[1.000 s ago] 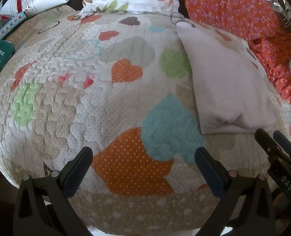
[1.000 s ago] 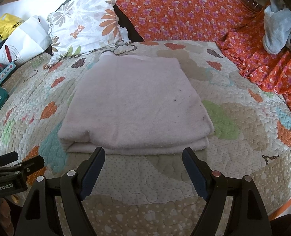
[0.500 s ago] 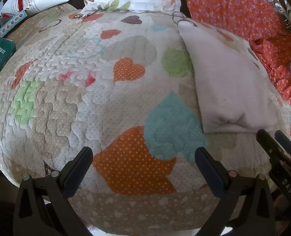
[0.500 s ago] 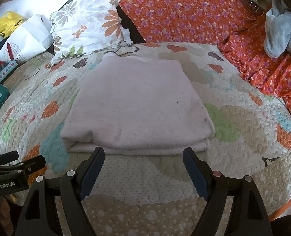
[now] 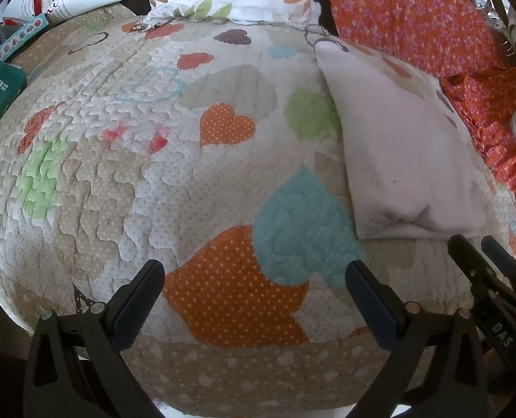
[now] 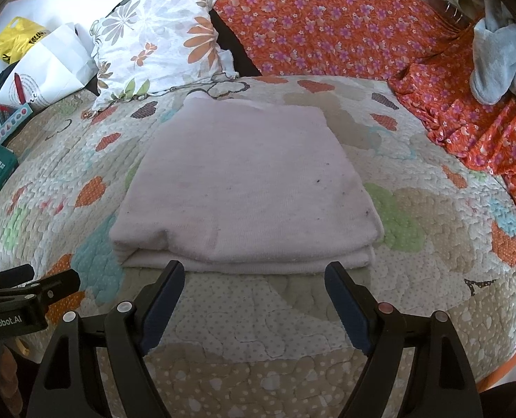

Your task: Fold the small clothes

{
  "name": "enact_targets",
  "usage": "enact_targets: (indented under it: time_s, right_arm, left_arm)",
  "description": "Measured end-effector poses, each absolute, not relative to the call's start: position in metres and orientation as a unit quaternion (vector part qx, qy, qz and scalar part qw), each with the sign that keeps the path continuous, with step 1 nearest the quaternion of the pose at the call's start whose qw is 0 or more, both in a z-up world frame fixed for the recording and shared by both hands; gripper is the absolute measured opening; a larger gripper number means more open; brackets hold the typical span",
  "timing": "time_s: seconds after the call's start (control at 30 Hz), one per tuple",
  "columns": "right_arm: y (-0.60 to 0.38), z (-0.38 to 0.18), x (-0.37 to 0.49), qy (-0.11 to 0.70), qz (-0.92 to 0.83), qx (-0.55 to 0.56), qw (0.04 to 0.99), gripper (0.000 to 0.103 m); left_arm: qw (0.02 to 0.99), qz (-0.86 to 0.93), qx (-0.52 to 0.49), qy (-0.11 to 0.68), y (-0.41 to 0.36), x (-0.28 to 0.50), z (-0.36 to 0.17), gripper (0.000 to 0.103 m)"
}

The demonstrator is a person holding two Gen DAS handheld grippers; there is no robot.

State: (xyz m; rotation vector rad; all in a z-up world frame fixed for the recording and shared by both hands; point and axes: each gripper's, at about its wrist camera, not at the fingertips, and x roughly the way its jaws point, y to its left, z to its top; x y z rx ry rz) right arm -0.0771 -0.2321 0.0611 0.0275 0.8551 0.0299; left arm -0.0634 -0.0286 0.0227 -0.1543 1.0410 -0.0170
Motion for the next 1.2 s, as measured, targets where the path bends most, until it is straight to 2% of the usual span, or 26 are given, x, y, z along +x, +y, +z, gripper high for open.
enact_targets:
  time_s: [1.2]
  right_arm:
    - [-0.2291, 0.0583, -0.0779, 0.415, 0.014, 0.012, 0.909, 0.088]
  left_arm:
    - [0.875, 0.007, -0.061, 0.481, -0.0311, -0.0639, 0.0258, 0.103]
